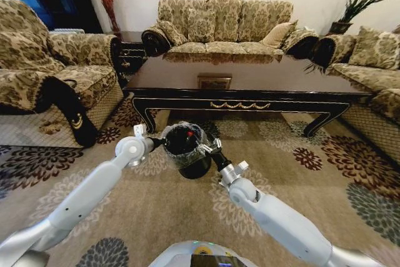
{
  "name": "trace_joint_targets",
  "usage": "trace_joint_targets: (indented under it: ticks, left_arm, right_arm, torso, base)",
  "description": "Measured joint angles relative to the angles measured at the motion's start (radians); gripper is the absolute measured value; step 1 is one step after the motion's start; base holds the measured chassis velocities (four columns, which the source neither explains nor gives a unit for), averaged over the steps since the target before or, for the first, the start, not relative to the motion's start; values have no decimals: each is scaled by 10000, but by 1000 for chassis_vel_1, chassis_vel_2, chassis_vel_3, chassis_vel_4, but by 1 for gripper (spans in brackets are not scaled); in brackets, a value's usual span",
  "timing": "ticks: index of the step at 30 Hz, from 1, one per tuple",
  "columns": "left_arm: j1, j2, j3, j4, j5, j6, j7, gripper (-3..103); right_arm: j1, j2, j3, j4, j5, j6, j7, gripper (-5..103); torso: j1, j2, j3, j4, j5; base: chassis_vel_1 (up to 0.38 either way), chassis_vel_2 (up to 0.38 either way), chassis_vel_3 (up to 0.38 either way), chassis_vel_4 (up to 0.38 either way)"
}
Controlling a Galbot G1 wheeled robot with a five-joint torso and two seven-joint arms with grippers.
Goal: Move to the front of the table and pick up the trash from the floor, then place it into the trash bin.
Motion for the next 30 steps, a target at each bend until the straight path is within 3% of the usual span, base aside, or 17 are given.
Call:
trace_joint_targets:
  ticks: [3, 8, 10, 15, 18, 21, 23, 25, 27, 30]
  left_arm:
    - [-114, 298, -482, -159, -281, 32, -31, 4]
    - [-521, 1003, -1312, -638, -1080, 138, -359, 4]
    - [-551, 1063, -1383, -697, -1149, 145, -396, 4]
    - [-341, 1229, -1995, -1156, -1394, 176, -525, 4]
    - [-130, 1203, -2188, -1278, -1376, 185, -533, 4]
    - [270, 1107, -2510, -1450, -1320, 200, -538, 4]
    - [685, 1041, -2785, -1611, -1257, 213, -538, 4]
    - [788, 1032, -2846, -1651, -1245, 219, -538, 4]
    - [1074, 1028, -3012, -1771, -1211, 233, -537, 4]
    - [1131, 1054, -3090, -1818, -1211, 236, -533, 4]
  right_arm:
    - [33, -13, 193, -294, 424, -336, 380, 100]
    - [337, 36, 197, -1067, 1202, -1384, 1726, 100]
    - [395, 59, 148, -1197, 1236, -1530, 1897, 100]
    - [877, 504, -626, -2142, 1815, -2916, 3274, 100]
    - [965, 740, -875, -2350, 2134, -3222, 3627, 100]
    - [1043, 1355, -1127, -2912, 2468, -3399, 4058, 100]
    - [1170, 2161, -1211, -3523, 2647, -3608, 4461, 100]
    - [1203, 2332, -1217, -3674, 2692, -3652, 4554, 100]
    - [1326, 2938, -1192, -4269, 2924, -4053, 5145, 100]
    - [1329, 3221, -1048, -4687, 3101, -4393, 5608, 100]
  torso:
    - [0, 0, 0, 2, 3]
    - [0, 1, -1, 0, 4]
    - [0, 0, -1, 0, 4]
    - [1, 0, 0, 0, 7]
    - [0, 1, -1, 1, -1]
    - [0, 0, 0, -1, -1]
    - [0, 0, 0, 1, 2]
    - [0, 0, 0, 3, 2]
    - [0, 0, 0, 6, 0]
    - [0, 0, 0, 1, 0]
  base:
    - [0, 0, 0, 0]
    - [0, 0, 0, 0]
    - [0, 0, 0, 0]
    - [0, 0, 0, 0]
    - [0, 0, 0, 0]
    - [0, 0, 0, 0]
    - [0, 0, 0, 0]
    - [0, 0, 0, 0]
    - [0, 0, 0, 0]
    - [0, 0, 0, 0]
